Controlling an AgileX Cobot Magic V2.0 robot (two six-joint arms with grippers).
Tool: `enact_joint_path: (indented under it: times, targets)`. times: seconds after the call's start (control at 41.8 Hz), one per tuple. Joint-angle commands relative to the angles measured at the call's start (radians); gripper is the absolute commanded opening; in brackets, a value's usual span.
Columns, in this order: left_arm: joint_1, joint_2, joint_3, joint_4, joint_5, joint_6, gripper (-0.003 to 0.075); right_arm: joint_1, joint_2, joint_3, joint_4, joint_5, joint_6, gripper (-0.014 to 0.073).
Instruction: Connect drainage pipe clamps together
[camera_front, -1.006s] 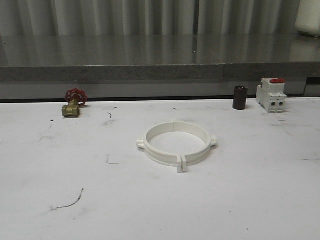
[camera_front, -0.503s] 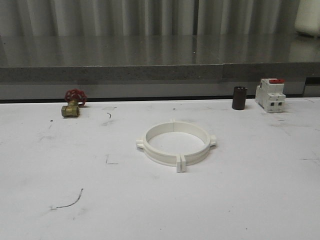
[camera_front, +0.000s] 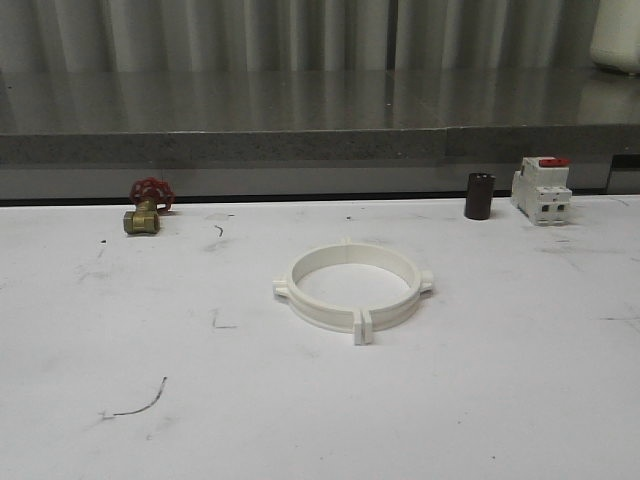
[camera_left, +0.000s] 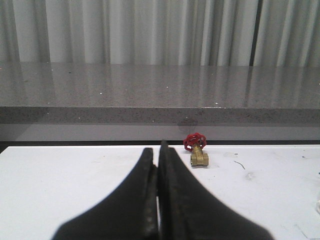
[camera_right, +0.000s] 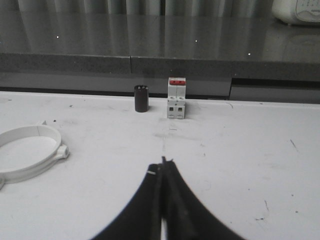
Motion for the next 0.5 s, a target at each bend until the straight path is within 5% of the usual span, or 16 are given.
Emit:
enact_joint_path:
  times: [0.0,0.479]
  targets:
    - [0.001,-0.011,0.021,-0.001,-0.076,-0.008,-0.0020,-0.004,-0.017,-0.005,-0.003,-0.107,-0.010,-0.0117]
    - [0.001,-0.011,0.021,-0.001,-0.076,-0.008,-0.0020,-0.004,-0.018,-0.004,-0.045,-0.146,0.085,-0.0116]
